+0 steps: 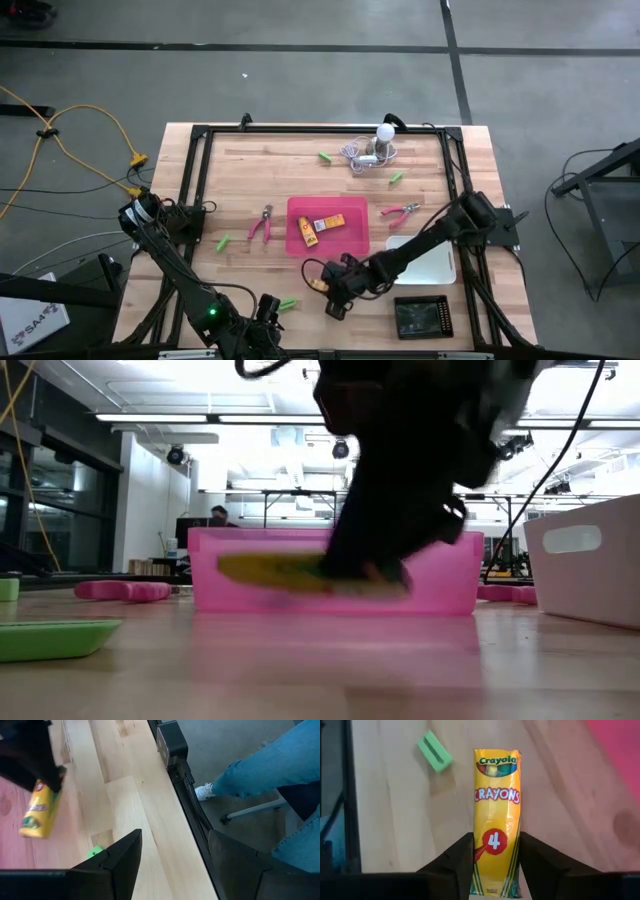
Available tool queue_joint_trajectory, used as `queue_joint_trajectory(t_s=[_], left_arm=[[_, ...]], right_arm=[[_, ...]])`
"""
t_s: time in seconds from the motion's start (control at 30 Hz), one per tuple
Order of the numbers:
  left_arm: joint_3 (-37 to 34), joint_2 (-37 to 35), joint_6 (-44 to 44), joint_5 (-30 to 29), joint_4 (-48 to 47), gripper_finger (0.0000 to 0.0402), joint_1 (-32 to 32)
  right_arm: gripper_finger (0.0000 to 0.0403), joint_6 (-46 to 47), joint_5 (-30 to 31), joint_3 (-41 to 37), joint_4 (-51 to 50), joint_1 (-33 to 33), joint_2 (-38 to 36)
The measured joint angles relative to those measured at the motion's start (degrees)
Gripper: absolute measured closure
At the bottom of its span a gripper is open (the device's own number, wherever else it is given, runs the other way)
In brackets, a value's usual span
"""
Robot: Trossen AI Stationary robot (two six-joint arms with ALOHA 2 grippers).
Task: Pick & Place School Supplies
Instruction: Put the yellow crayon box into the pink bin
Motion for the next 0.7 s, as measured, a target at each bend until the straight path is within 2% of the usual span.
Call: queue_joint_trajectory(t_s=[0.7], left_arm=[[0.00,0.00,-0.69,0.01,-0.61,0.0177,-0.02]], right_arm=[[0.0264,-14.11,1.41,0.07,-3.34,-9.01,-9.49]])
